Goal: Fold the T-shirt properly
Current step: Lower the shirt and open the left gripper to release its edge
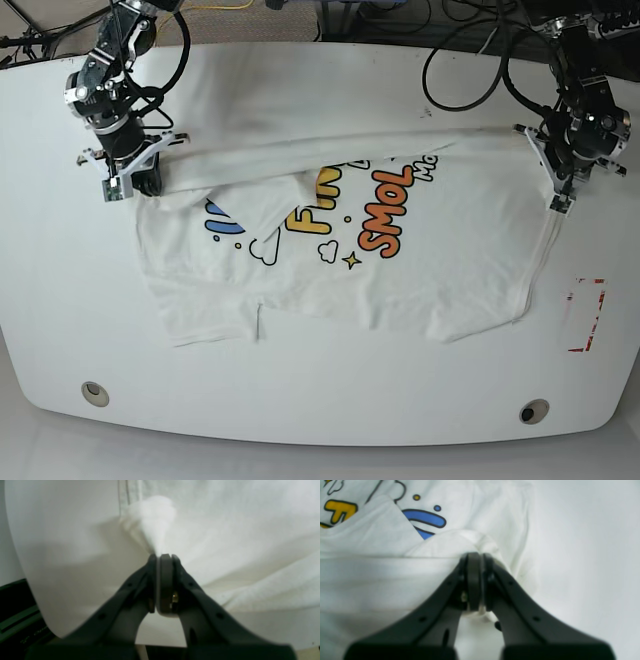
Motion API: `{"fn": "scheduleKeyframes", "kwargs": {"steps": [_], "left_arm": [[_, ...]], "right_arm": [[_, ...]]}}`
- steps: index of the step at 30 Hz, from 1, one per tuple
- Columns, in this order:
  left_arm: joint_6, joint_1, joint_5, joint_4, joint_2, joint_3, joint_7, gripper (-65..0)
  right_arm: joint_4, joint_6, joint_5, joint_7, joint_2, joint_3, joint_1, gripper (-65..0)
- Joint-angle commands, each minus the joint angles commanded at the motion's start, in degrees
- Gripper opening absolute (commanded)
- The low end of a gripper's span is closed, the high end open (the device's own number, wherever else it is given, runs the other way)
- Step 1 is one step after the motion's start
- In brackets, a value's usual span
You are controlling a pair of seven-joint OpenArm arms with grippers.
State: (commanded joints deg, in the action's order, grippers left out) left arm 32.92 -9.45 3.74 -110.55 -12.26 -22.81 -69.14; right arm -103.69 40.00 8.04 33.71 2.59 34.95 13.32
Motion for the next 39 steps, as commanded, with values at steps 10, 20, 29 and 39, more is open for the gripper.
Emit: {"fn": "scheduleKeyframes", "kwargs": {"steps": [10, 20, 29, 39], "left_arm": [[0.00, 3.78, 0.00, 0.18, -1.14, 0.97, 0.00, -65.0], [0.00, 10.20, -0.09, 4.57, -2.02, 5.80, 0.00, -65.0], [0.00, 14.68, -0.09, 15.30, -4.40, 5.89, 0.00, -65.0], [0.00, 18.02, 0.00, 21.98, -5.54, 5.89, 0.18, -65.0]], "right_arm": [[0.09, 0.00, 0.00, 0.00, -0.18, 0.00, 1.85, -65.0], [3.34, 0.00, 0.00, -0.09, -0.18, 0.00, 1.93, -65.0], [6.07, 0.00, 0.00, -0.44, -0.26, 0.70, 2.20, -65.0], [6.15, 0.00, -0.09, -1.93, -2.02, 5.27, 2.29, -65.0]]}}
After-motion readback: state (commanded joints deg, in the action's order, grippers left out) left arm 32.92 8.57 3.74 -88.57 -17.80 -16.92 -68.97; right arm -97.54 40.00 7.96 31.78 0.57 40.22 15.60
